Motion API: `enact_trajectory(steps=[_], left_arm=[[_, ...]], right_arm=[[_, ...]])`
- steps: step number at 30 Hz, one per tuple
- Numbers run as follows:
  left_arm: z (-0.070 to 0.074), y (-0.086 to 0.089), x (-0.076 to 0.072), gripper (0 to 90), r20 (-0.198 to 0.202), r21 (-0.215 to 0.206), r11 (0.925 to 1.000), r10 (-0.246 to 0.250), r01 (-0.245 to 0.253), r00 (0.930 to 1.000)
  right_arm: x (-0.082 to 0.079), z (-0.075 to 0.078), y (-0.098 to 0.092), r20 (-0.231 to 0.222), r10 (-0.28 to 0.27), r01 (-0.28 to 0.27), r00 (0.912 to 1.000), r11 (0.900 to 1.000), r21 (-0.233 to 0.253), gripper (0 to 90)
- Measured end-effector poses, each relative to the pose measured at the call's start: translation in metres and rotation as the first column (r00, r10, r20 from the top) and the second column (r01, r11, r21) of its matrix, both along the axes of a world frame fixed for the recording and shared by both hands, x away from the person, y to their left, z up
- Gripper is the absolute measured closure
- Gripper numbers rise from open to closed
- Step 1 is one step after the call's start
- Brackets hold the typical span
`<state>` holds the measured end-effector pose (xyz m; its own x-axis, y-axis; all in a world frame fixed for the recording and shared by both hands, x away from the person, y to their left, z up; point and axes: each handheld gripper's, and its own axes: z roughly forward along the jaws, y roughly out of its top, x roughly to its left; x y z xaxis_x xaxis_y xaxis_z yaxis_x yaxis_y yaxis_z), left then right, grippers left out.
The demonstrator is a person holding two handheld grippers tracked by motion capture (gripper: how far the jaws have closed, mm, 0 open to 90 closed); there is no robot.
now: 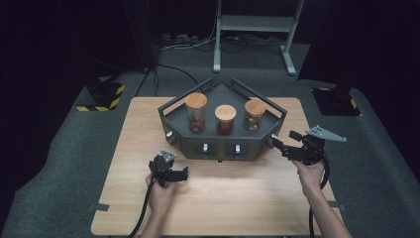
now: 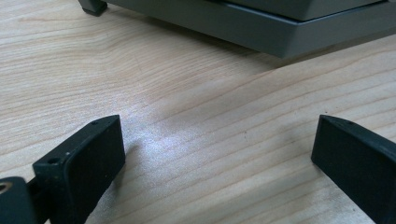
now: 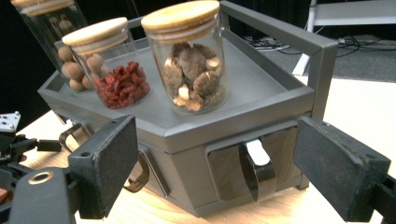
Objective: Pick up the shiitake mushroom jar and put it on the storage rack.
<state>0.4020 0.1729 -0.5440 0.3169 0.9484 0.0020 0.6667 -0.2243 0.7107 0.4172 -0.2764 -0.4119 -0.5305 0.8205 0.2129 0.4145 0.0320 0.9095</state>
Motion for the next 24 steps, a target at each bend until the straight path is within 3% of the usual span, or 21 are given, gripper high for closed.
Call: enact_trajectory(steps=[24], left_arm=[[0.000,0.000,0.000,2.6,0.000,0.000,1.0000,0.001,-0.001,1.0000]], right_arm=[[-0.009,-0.030,0.003,-0.019,-0.011,0.010,0.9997,0.998,-0.057,14.1]])
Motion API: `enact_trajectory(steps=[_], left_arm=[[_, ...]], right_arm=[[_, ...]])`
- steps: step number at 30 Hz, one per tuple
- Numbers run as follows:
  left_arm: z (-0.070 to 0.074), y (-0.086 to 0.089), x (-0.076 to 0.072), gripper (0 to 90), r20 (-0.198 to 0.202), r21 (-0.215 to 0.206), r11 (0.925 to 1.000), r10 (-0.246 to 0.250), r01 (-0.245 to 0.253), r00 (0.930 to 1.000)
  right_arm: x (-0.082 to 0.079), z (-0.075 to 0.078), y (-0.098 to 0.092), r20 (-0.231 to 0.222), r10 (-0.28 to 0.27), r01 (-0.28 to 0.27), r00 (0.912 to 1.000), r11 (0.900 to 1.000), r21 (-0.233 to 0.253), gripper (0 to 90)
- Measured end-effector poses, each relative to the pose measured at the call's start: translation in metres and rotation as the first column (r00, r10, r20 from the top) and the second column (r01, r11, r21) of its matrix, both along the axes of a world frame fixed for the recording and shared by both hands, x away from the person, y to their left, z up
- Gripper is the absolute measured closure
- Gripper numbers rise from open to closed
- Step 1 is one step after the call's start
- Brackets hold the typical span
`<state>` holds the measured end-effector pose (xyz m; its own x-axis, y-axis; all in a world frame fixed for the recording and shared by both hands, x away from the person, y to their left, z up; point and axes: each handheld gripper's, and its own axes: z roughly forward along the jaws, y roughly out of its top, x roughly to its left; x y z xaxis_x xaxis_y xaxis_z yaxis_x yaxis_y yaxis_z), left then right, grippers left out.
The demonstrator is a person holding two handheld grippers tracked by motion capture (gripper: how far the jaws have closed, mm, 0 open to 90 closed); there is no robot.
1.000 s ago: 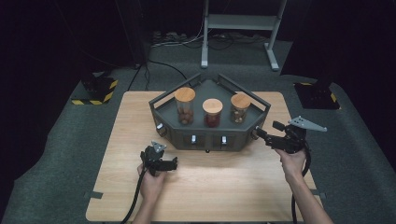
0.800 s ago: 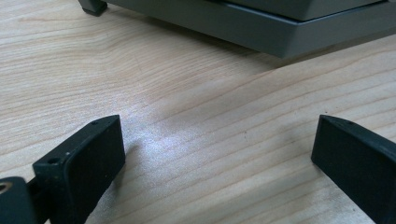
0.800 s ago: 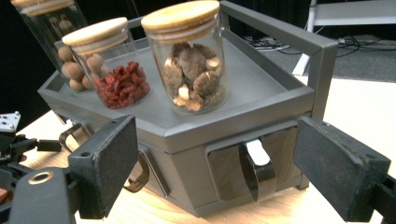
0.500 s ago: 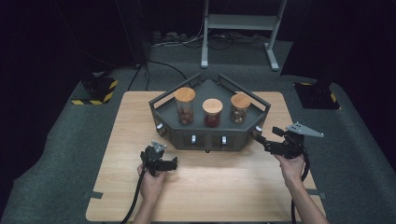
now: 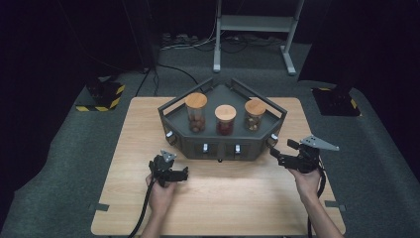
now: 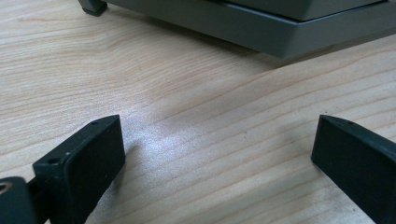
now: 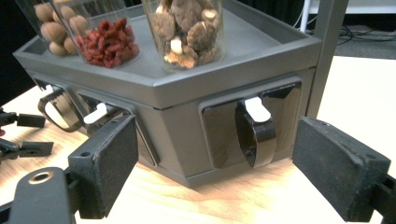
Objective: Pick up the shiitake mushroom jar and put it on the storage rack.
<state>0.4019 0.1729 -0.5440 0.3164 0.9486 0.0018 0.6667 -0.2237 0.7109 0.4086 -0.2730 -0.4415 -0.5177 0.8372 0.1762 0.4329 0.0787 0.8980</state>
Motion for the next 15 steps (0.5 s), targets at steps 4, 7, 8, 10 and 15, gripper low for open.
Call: enact_trajectory(steps=[4,7,8,10,15], left_arm=[[0.000,0.000,0.000,2.6,0.000,0.000,1.0000,0.000,0.000,1.0000],[0.000,0.000,0.000,2.6,0.000,0.000,1.0000,0.000,0.000,1.0000],[0.000,0.000,0.000,2.6,0.000,0.000,1.0000,0.000,0.000,1.0000],[0.000,0.000,0.000,2.6,0.000,0.000,1.0000,0.000,0.000,1.0000],[0.000,0.000,0.000,2.6,0.000,0.000,1.0000,0.000,0.000,1.0000]], right_arm=[[-0.001,-0.005,0.001,-0.007,-0.001,0.001,1.0000,1.000,-0.001,14.1],[-0.002,-0.009,0.003,-0.010,0.007,-0.007,0.9999,1.000,-0.024,14.0],[-0.002,-0.010,0.004,-0.009,0.008,-0.008,0.9999,1.000,-0.029,14.0],[-0.003,-0.013,0.005,-0.017,0.012,-0.012,0.9998,1.000,-0.024,13.9],[-0.004,-0.021,0.009,-0.026,0.016,-0.018,0.9995,0.998,-0.053,13.7]])
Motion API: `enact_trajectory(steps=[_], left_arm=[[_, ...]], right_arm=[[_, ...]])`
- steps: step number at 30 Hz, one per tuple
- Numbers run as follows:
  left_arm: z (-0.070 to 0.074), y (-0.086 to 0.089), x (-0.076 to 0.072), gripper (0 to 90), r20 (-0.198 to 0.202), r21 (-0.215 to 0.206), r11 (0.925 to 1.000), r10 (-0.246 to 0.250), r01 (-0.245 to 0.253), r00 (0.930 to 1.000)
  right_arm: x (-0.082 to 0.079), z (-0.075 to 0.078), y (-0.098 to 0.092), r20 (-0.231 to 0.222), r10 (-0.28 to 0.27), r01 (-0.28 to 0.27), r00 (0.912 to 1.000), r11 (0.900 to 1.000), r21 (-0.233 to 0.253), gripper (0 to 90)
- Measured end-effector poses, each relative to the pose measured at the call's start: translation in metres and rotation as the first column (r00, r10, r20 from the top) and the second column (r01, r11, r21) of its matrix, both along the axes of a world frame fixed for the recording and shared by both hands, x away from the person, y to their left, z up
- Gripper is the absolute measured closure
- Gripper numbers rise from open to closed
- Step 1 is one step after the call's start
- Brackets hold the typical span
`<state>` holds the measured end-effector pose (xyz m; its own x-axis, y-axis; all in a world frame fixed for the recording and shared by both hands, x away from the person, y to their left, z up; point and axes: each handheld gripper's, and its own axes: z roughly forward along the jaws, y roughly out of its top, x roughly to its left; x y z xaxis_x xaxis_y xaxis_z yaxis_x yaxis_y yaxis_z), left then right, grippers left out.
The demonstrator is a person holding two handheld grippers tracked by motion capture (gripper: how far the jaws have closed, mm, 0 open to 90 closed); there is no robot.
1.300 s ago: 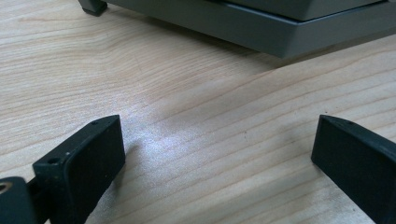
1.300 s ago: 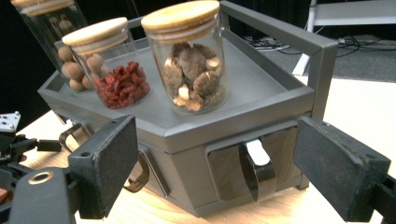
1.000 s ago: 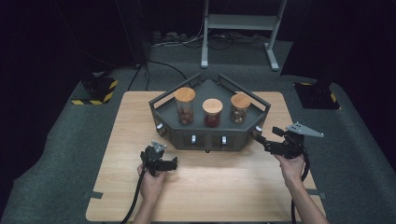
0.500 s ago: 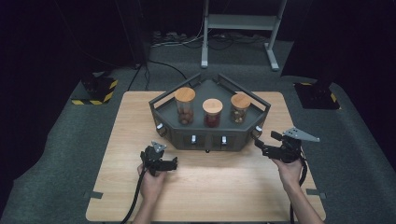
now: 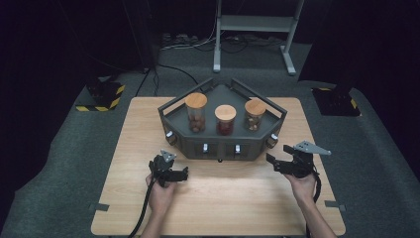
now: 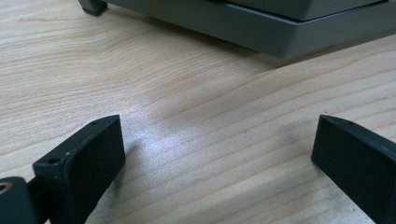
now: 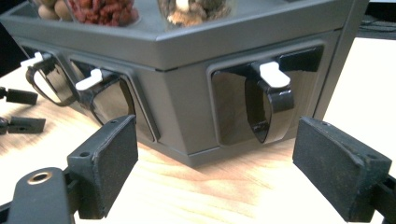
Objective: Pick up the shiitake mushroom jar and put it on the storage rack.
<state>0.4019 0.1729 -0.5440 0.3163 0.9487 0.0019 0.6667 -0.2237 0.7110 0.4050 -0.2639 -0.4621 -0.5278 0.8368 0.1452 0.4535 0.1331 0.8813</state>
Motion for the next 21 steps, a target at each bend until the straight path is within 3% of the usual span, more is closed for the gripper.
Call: enact_trajectory(steps=[21], left_arm=[[0.000,0.000,0.000,2.6,0.000,0.001,1.0000,0.000,0.000,1.0000]], right_arm=[[0.001,-0.038,0.014,-0.068,-0.012,0.005,0.9976,0.995,-0.102,13.2]])
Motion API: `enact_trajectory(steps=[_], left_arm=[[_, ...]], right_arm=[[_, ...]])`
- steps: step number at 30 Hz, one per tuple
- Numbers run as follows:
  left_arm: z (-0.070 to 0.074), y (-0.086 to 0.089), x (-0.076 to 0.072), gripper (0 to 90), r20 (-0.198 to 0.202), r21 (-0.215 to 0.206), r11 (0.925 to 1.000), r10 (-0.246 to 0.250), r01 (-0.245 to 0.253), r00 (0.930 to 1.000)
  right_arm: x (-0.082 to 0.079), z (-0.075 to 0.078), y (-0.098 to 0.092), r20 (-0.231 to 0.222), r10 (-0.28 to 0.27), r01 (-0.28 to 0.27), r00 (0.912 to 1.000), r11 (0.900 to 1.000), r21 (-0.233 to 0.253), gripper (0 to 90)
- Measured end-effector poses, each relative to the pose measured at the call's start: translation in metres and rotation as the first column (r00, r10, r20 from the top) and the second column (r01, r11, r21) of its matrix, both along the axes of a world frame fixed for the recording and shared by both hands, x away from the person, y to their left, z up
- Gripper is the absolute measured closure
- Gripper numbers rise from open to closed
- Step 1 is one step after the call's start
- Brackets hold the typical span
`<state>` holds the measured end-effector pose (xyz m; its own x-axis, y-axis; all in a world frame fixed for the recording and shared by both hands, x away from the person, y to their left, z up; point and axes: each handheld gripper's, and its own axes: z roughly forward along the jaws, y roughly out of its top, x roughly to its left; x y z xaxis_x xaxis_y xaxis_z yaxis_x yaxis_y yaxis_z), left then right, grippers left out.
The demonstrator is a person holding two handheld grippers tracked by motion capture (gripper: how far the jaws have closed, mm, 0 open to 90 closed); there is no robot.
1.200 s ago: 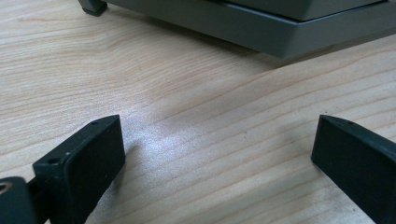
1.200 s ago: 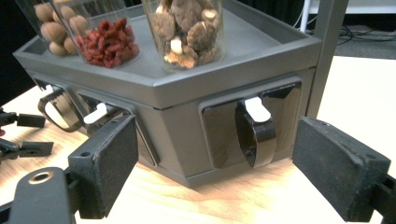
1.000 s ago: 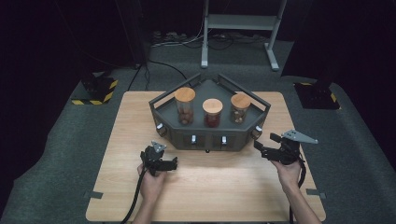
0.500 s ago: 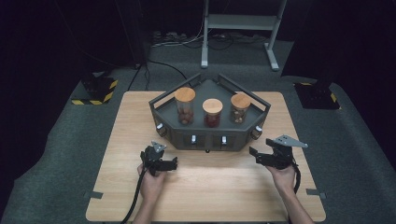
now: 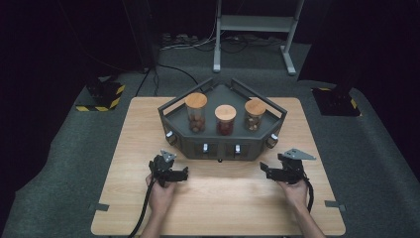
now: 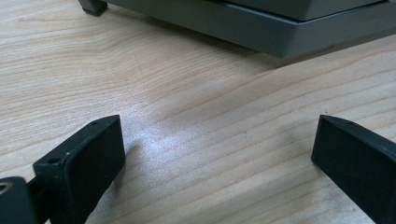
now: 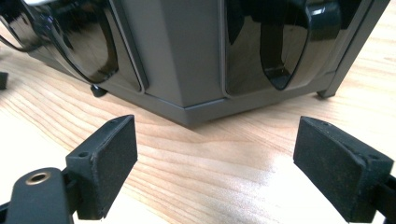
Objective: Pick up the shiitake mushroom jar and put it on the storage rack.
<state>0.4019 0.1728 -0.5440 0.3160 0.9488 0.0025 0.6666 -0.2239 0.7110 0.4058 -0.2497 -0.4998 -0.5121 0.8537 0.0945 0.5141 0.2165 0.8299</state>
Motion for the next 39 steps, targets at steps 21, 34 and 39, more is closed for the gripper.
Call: enact_trajectory(steps=[21,34,39], left_arm=[[0.000,0.000,0.000,2.6,0.000,0.000,1.0000,0.000,0.000,1.0000],[0.000,0.000,0.000,2.6,0.000,0.000,1.0000,0.000,0.000,1.0000],[0.000,0.000,0.000,2.5,0.000,0.000,1.0000,0.000,0.000,1.0000]], right_arm=[[0.011,-0.022,0.019,-0.052,-0.002,-0.002,0.9986,0.997,-0.073,12.7],[0.021,-0.039,0.026,-0.087,-0.023,0.012,0.9960,0.992,-0.125,11.9],[0.022,-0.042,0.031,-0.092,-0.018,0.005,0.9956,0.990,-0.138,11.7]])
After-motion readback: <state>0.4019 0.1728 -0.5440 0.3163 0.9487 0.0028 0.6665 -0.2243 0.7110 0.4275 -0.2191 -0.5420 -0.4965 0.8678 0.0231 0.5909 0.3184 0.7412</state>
